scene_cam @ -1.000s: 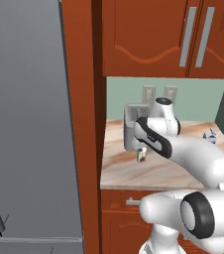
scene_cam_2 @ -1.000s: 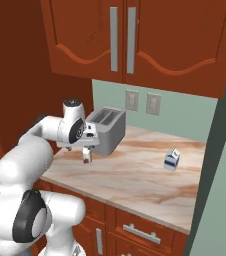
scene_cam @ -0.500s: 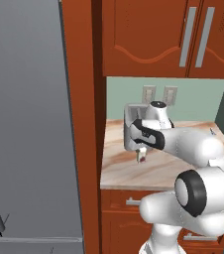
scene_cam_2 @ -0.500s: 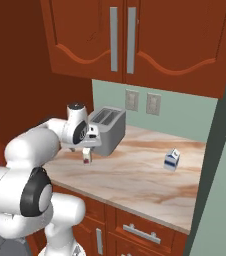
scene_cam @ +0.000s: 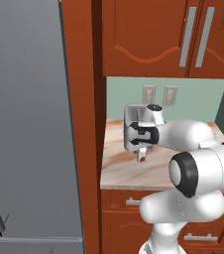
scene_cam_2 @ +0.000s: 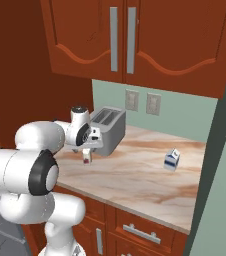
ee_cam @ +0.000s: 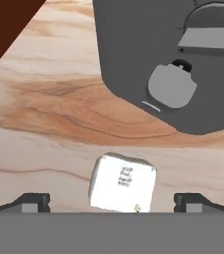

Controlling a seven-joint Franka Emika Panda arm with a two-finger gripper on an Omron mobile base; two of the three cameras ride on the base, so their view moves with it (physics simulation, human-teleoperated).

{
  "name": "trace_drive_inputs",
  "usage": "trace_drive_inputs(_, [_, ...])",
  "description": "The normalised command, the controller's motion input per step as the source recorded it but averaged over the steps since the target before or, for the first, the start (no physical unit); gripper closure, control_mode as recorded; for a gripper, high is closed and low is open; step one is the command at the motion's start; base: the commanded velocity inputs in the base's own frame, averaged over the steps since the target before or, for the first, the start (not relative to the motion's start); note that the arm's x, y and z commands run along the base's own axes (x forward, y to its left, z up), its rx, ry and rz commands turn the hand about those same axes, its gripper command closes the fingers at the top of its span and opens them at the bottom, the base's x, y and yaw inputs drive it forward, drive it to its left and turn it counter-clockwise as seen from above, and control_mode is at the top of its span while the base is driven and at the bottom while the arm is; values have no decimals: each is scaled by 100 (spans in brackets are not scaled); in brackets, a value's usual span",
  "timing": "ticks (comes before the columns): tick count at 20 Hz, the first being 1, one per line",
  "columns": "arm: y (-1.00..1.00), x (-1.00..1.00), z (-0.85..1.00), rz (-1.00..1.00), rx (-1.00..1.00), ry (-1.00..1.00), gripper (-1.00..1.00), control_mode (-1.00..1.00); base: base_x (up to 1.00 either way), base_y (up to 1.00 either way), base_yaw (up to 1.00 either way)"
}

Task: Move the drinks to the dining counter.

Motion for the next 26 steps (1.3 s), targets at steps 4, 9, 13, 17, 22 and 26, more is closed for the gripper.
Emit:
trace_drive_inputs(4, [0, 26, -17, 0, 0, 0, -100, -100, 0, 0, 0])
trace_drive_inputs(9, [0, 11, -17, 0, 0, 0, -100, -100, 0, 0, 0])
trace_drive_inputs(13, [0, -9, -30, 0, 0, 1, -100, -100, 0, 0, 0])
trace_drive_inputs(17, [0, -10, -32, 0, 0, 0, 100, -100, 0, 0, 0])
trace_drive_inputs(22, [0, 0, -32, 0, 0, 0, 100, -100, 0, 0, 0])
trace_drive_inputs(26, [0, -14, -21, 0, 0, -2, 100, -100, 0, 0, 0])
